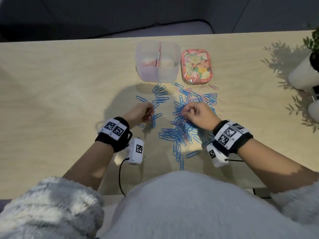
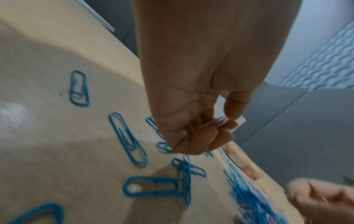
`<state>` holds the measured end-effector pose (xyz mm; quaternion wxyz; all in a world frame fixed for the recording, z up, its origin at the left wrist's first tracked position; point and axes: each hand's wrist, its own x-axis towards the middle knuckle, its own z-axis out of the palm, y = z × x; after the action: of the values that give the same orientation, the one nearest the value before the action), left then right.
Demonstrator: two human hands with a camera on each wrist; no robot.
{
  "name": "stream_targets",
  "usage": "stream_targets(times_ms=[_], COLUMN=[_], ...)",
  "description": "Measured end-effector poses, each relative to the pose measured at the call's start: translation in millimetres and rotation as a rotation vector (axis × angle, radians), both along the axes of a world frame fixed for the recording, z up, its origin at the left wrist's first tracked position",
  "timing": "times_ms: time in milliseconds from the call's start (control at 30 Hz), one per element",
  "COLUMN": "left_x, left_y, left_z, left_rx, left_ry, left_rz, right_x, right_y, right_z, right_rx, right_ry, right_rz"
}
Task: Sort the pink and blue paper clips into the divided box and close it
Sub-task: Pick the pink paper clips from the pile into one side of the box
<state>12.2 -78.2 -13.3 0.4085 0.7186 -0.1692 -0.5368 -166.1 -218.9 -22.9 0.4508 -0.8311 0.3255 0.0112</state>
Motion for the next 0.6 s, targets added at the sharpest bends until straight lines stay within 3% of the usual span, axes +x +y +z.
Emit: stream_targets(times_ms=[167,300,400,467,600], left_x=[-21.5,-29.8,-31.9,-30.2,-25.8], left_y=[-1.9,1.2,5.0,7.7,13.5], left_z=[-5.7,-12.6,-13.0,-12.8,-11.4], left_rx=[-0.061,-0.013,0.043,0.041,0.033], left_ry=[-0.225,-0.573,-0.751,-0.769,-0.763], left_rz=[-0.283,-0.542,-0.697,-0.692,-0.660], right_x=[-4.6,-3.8,6.0,14.3,24.1], right_y=[-9.8,-10.2,2.3,10.2,22.0], right_z=[11.6,12.2,8.5,3.1,-9.5], right_rx=[0.560,0.773,0.698,0.560,0.004], right_ry=[-0.168,-0.203,-0.113,-0.047,0.103], right_rz=[-0.416,-0.479,-0.389,-0.260,0.082])
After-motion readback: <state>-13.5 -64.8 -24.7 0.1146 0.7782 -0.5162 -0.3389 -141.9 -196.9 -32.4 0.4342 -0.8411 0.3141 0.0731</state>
